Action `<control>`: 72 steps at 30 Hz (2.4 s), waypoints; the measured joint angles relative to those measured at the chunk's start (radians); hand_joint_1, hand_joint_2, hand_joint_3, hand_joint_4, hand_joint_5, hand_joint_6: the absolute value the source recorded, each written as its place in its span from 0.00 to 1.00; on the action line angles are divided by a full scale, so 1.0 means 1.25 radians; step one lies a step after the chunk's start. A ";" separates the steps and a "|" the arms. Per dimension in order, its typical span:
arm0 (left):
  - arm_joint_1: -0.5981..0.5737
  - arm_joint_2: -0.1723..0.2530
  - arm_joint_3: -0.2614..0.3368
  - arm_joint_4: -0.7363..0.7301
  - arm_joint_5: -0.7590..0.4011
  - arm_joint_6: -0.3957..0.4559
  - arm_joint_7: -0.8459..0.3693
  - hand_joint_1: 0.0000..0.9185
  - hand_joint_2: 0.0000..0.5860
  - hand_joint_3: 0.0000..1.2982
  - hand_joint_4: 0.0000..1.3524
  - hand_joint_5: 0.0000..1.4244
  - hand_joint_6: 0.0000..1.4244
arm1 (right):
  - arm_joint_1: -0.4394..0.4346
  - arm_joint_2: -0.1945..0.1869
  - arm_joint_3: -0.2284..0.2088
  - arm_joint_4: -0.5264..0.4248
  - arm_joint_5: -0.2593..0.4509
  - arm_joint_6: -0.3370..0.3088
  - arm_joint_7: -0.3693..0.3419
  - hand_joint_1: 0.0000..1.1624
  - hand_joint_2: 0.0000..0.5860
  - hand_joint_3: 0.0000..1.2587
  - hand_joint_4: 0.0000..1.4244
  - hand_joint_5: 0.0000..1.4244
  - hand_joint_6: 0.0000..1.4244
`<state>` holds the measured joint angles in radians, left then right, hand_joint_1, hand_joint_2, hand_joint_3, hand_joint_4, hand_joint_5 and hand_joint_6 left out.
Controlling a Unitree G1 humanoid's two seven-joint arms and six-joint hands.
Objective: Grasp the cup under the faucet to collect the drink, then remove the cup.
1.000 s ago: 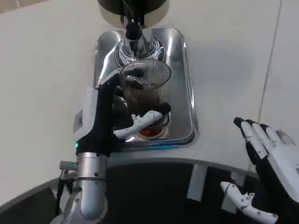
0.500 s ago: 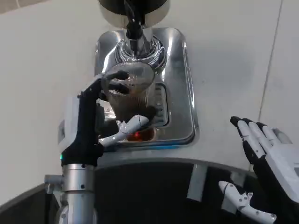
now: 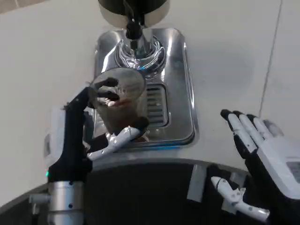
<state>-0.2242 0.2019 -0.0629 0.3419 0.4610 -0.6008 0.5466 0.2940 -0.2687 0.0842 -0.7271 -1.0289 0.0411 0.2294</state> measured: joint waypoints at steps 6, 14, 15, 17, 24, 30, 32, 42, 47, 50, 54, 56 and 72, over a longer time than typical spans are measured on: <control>0.061 0.008 0.017 -0.072 0.008 0.000 -0.014 0.84 0.16 0.93 0.87 0.90 1.00 | -0.042 -0.015 -0.004 0.018 0.010 -0.002 0.000 0.18 0.79 0.00 0.00 0.00 0.00; 0.104 0.008 0.036 -0.183 0.008 -0.003 -0.048 0.84 0.16 0.93 0.87 0.90 1.00 | -0.046 -0.033 -0.002 0.019 0.009 -0.026 -0.016 0.16 0.83 0.00 0.00 0.00 0.00; 0.115 0.006 0.036 -0.200 0.009 -0.005 -0.052 0.84 0.16 0.93 0.87 0.90 1.00 | -0.042 -0.037 -0.003 0.018 0.008 -0.035 -0.024 0.16 0.84 0.00 0.00 0.00 0.00; 0.135 0.003 0.036 -0.233 0.010 -0.006 -0.063 0.84 0.16 0.92 0.87 0.90 1.00 | -0.034 -0.045 -0.004 0.015 0.007 -0.052 -0.036 0.14 0.85 0.00 0.00 0.00 0.00; 0.195 -0.003 0.030 -0.306 0.015 -0.017 -0.114 0.83 0.16 0.92 0.87 0.90 1.00 | 0.014 -0.063 -0.016 0.008 0.007 -0.106 -0.071 0.11 0.86 0.00 0.00 0.00 0.00; 0.226 -0.002 0.017 -0.334 0.016 -0.036 -0.156 0.83 0.16 0.92 0.87 0.90 1.00 | 0.055 -0.074 -0.030 -0.023 0.027 -0.151 -0.086 0.10 0.86 0.00 0.00 0.00 0.00; 0.234 -0.003 0.012 -0.342 0.016 -0.037 -0.167 0.83 0.16 0.92 0.87 0.90 1.00 | 0.073 -0.073 -0.035 -0.037 0.028 -0.163 -0.094 0.10 0.86 0.00 0.00 0.00 0.00; 0.267 -0.008 0.004 -0.378 0.016 -0.052 -0.196 0.82 0.17 0.92 0.87 0.90 1.00 | 0.201 -0.051 -0.057 -0.116 0.024 -0.219 -0.126 0.11 0.89 0.00 0.00 0.00 0.00; 0.280 -0.012 0.005 -0.381 0.013 -0.052 -0.205 0.82 0.17 0.92 0.87 0.90 1.00 | 0.259 -0.034 -0.066 -0.142 0.006 -0.241 -0.138 0.11 0.88 0.00 0.00 0.00 0.00; 0.284 -0.014 0.007 -0.385 0.011 -0.052 -0.205 0.82 0.17 0.92 0.87 0.90 1.00 | 0.276 -0.021 -0.075 -0.147 0.002 -0.252 -0.145 0.12 0.88 0.00 0.00 0.00 0.00; 0.286 -0.019 0.007 -0.386 0.008 -0.052 -0.212 0.82 0.17 0.93 0.87 0.90 1.00 | 0.278 -0.005 -0.072 -0.147 -0.008 -0.254 -0.145 0.12 0.88 0.00 0.00 0.00 0.00; 0.286 -0.020 0.006 -0.388 0.008 -0.052 -0.214 0.82 0.17 0.93 0.87 0.90 1.00 | 0.274 0.006 -0.063 -0.147 -0.015 -0.254 -0.144 0.12 0.88 0.00 0.00 0.00 0.00; 0.286 -0.027 0.005 -0.402 0.000 -0.052 -0.241 0.82 0.17 0.92 0.87 0.90 1.00 | 0.245 0.022 -0.069 -0.149 -0.008 -0.253 -0.113 0.13 0.87 0.00 0.00 0.00 0.00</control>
<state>0.1333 0.1683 -0.0562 -0.1604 0.4605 -0.6662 0.2453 0.6008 -0.2410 -0.0020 -0.9132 -1.0386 -0.2756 0.0885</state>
